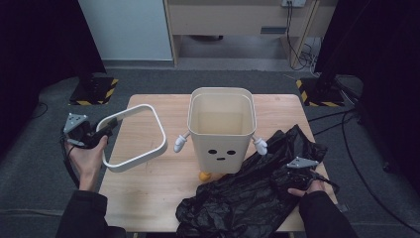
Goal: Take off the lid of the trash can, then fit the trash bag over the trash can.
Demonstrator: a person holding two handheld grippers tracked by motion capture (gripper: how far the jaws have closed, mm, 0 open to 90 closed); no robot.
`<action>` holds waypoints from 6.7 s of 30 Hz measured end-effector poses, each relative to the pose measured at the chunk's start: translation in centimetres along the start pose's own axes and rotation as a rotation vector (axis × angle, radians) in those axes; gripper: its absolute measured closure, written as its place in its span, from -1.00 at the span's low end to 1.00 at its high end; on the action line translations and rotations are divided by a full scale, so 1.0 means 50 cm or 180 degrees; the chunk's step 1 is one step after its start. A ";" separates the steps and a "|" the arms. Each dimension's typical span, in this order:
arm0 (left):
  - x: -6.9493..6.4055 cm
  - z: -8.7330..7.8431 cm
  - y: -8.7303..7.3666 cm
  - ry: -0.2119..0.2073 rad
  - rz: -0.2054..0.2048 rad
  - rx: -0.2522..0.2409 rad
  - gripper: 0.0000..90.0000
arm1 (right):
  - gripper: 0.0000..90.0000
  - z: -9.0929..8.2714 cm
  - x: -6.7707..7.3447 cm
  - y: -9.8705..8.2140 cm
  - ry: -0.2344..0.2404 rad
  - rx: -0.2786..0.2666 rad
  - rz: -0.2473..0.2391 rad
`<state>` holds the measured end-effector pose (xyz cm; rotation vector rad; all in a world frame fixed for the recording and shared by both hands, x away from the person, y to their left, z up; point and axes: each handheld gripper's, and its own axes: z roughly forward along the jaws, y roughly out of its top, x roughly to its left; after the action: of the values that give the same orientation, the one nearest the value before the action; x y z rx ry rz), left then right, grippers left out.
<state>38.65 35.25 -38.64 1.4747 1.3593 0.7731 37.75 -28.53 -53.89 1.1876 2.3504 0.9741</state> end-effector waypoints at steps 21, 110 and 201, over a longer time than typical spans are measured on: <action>0.003 0.109 -0.185 0.0122 0.0023 0.0746 0.28 | -0.99 0.001 0.000 0.001 0.0001 -0.0005 -0.0014; -0.037 0.165 -0.269 -0.0110 0.0645 0.1443 -1.00 | 0.47 -0.037 -0.095 -0.001 -0.1182 0.0019 0.0948; -0.039 0.167 -0.268 -0.0117 0.0649 0.1444 -1.00 | 0.43 -0.241 0.243 0.470 0.1033 -0.1897 -0.0799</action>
<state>40.96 30.53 -53.69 1.9959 1.4316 0.5796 37.28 -14.08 -28.66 0.5234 2.1098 1.7063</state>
